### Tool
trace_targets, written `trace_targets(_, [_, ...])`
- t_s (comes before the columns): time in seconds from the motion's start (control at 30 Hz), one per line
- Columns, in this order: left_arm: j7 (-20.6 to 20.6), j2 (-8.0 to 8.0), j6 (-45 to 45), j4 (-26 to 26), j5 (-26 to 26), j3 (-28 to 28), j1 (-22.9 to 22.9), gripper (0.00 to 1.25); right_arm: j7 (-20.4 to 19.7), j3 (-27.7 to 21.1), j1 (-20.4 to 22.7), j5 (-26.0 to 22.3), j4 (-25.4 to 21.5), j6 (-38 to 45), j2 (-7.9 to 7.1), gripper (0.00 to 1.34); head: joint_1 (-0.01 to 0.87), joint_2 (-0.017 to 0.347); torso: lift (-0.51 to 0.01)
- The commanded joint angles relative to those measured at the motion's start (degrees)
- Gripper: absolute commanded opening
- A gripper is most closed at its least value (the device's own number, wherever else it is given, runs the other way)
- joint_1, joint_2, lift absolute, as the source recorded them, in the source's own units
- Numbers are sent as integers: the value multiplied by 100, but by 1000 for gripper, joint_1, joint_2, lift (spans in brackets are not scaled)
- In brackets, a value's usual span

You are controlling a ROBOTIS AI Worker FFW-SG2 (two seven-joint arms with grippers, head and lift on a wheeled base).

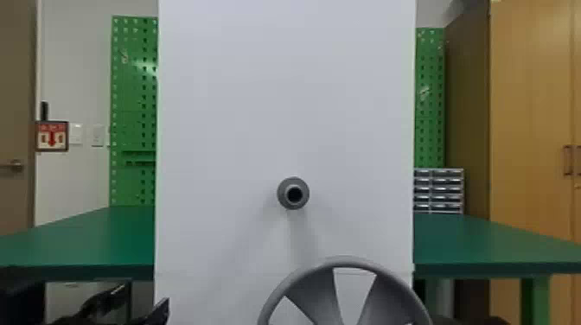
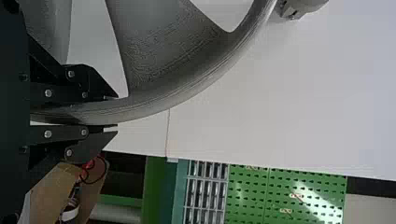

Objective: Hold the wheel and insert it

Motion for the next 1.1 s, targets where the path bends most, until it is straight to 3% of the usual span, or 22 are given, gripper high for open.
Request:
trace_targets(0.0, [0, 0, 0, 0, -17, -12, 0, 742, 0, 52, -184, -8, -193, 481, 5, 170, 0, 0, -499])
trace_targets(0.83, [0, 9, 9, 0, -131, -100, -27, 741, -237, 650, -1344, 36, -1107, 2133, 5, 170, 0, 0, -499])
trace_targets(1.07, [0, 9, 26, 0, -157, -135, -35, 739, -308, 659, -1607, 36, -1274, 2379, -70, 170, 0, 0, -499])
